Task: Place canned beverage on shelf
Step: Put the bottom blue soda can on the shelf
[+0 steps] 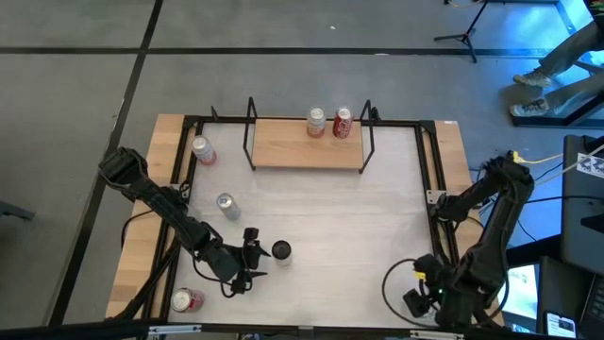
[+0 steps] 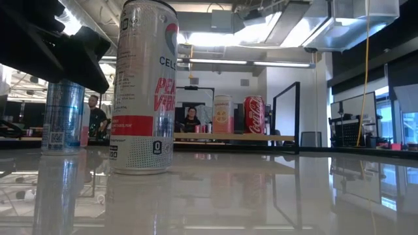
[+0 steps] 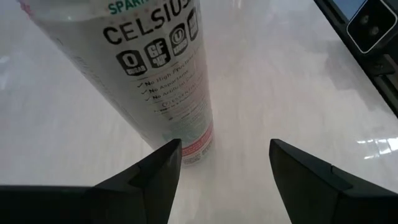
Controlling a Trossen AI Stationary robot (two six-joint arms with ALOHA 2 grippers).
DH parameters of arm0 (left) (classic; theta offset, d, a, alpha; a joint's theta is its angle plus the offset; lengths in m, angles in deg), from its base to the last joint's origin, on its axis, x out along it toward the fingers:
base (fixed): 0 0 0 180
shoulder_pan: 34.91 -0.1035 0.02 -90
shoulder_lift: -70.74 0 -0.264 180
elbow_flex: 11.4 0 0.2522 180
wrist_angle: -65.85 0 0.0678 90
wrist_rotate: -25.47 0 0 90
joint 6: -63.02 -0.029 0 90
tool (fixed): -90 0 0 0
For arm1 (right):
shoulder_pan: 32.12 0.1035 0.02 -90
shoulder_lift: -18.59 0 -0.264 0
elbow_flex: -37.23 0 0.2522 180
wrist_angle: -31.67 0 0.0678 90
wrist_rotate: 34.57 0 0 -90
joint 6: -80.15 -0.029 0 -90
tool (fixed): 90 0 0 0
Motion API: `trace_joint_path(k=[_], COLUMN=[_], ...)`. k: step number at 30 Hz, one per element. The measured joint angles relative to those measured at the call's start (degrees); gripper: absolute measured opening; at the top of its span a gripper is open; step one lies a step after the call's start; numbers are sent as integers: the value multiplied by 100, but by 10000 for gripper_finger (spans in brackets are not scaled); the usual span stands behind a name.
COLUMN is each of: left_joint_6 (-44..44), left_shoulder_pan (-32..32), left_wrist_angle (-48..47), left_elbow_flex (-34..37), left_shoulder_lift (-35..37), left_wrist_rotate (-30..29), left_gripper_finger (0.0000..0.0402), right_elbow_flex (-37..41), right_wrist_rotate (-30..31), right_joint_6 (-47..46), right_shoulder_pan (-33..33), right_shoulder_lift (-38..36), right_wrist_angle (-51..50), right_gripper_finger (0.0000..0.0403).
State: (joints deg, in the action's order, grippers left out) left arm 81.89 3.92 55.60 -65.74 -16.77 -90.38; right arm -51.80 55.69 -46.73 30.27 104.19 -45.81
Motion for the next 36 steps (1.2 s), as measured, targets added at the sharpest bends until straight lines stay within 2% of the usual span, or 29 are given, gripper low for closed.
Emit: trace_joint_path(k=[8,13,19,23,29,36], left_joint_6=[-4,2,2,2,0,-2], left_shoulder_pan=[-9,-9,-9,-9,-9,-9], left_wrist_angle=[0,2,26,33,39,39], left_elbow_flex=[0,0,0,0,0,0], left_shoulder_lift=[0,0,2,2,2,2], left_wrist_rotate=[-23,-61,-68,-78,-214,-218], left_gripper_finger=[234,234,234,234,234,234], right_elbow_flex=[0,0,0,0,0,-11], right_wrist_rotate=[-310,-808,-862,-887,-828,-321], right_joint_6=[-41,-183,-186,-180,-29,490], right_shoulder_pan=[-10,-10,-11,-18,-19,-76], right_shoulder_lift=[353,579,817,959,986,980], right_wrist_angle=[243,219,368,364,366,373], right_gripper_finger=[353,353,350,321,220,218])
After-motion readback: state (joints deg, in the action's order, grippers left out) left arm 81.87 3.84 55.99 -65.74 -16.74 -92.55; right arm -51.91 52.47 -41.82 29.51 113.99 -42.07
